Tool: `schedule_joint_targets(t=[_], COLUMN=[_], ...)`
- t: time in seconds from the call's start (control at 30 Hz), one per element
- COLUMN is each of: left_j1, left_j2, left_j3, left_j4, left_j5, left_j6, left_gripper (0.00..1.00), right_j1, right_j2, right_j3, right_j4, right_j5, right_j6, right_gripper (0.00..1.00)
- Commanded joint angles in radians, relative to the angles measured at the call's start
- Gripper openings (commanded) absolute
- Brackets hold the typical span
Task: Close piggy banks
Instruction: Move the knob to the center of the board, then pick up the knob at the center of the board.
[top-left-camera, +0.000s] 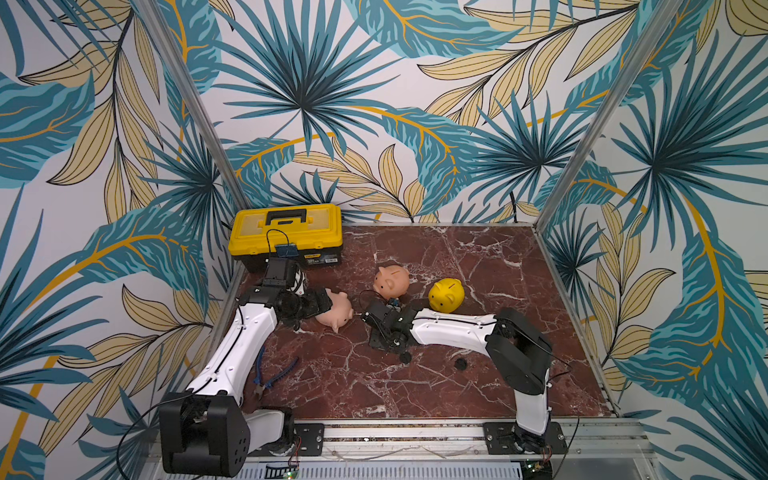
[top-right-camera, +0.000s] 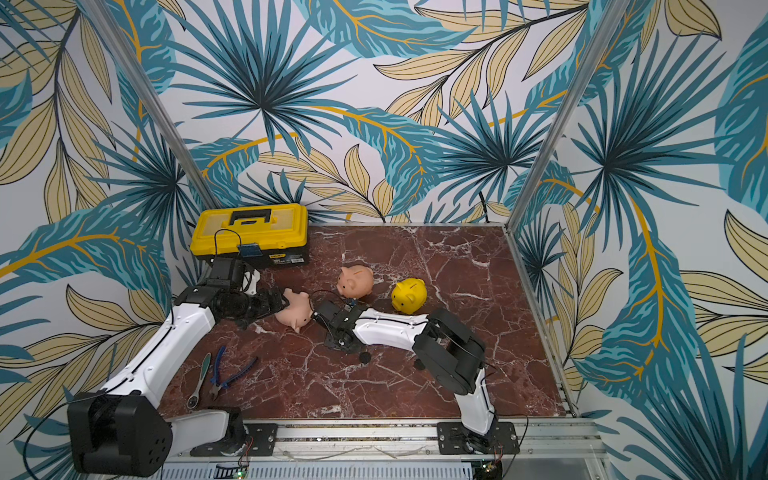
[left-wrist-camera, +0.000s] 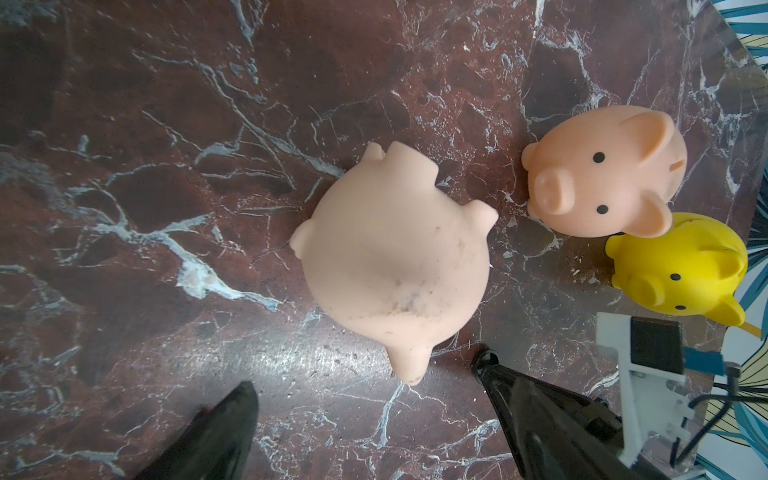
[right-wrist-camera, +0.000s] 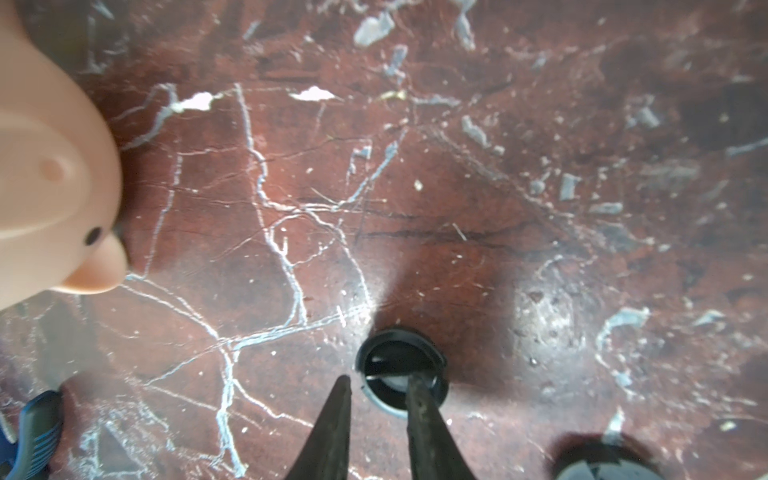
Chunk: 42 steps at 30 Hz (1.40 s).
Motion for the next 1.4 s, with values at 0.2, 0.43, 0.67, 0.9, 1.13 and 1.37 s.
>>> schedule_joint_targets(t=[0.2,0.43,0.67,0.9,1.13,1.37], left_j1=[0.011,0.011,0.011,0.011,0.009,0.009], left_j2=[0.007,0.012,0.013,0.019,0.023,0.027], left_j3=[-0.015,-0.013,-0.012,-0.011,-0.010,-0.013], left_j4=[-0.005,-0.005,-0.005,-0.005,-0.005,-0.005], left_j5=[-0.013,-0.014,-0.010,-0.001,0.005,0.005], left_j6=[0.015,0.019,0.022,0.020,0.016,0.016], left_gripper=[0.96,0.96,0.96,0.96,0.96,0.96], right_j1=[-0.016,-0.038,-0.039,-0.038,-0.039,-0.039], right_j2=[0.047,0.047,0.049,0.014,-0.011,-0.008], right_j3=[0.011,0.010,0.026,0.050,0.053,0.048], right_j4=[-0.050,-0.063,-0.094,-0.108,-0.139,-0.156], right_j5=[0.015,0.029,0.034,0.021,0.036,0.058], right_j6=[0.008,-0.016,-0.058,-0.154,-0.172,-0.157], right_gripper=[0.26,0.26,0.24,0.37,0.36,0.27])
